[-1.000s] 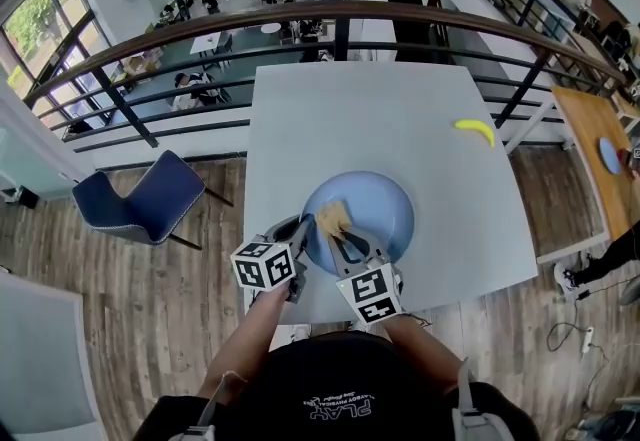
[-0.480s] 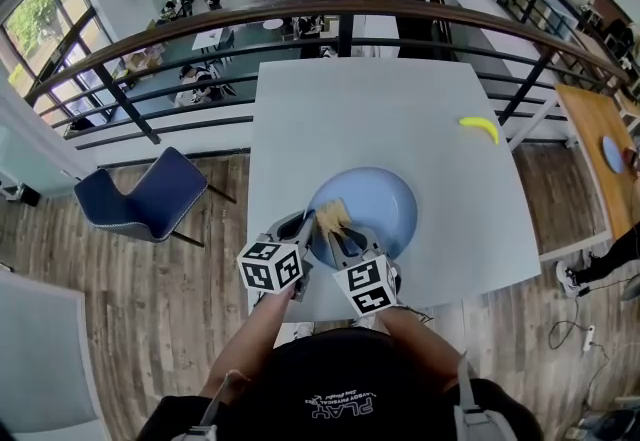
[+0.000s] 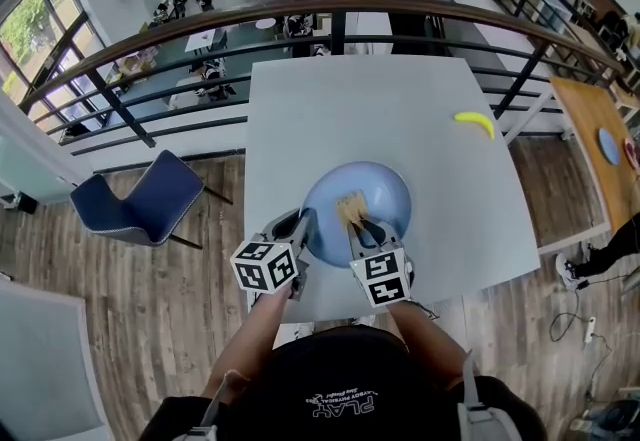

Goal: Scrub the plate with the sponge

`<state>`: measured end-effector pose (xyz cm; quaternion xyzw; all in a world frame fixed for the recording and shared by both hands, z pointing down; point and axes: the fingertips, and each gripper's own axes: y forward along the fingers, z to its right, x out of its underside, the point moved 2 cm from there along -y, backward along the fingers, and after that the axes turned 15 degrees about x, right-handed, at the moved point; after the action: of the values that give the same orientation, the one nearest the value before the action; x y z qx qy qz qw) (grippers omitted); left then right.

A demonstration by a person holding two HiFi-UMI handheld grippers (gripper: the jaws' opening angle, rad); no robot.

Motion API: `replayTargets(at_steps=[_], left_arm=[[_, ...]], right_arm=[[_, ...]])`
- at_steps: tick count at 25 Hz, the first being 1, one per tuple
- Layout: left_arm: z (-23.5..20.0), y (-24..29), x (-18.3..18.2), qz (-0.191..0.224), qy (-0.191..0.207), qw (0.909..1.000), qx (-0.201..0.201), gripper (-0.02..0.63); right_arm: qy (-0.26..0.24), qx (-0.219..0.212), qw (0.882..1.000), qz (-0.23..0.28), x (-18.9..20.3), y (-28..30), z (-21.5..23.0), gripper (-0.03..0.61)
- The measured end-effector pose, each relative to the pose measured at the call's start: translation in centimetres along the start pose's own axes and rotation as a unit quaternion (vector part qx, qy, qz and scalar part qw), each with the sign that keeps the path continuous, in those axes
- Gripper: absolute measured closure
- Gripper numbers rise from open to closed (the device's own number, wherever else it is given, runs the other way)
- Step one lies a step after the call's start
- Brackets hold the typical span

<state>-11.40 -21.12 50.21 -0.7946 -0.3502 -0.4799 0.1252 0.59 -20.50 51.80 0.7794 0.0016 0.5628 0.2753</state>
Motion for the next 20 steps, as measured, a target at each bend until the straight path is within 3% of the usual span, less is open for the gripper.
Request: replayTargets(at_steps=[20], left_arm=[[0.5,-0.1,-0.8,0.018,0.004,0.9997,-0.013,0.578]], right_arm=[[0.044,0.086,0.995,-0.024,1.7,-0.5,7.9,0.515]])
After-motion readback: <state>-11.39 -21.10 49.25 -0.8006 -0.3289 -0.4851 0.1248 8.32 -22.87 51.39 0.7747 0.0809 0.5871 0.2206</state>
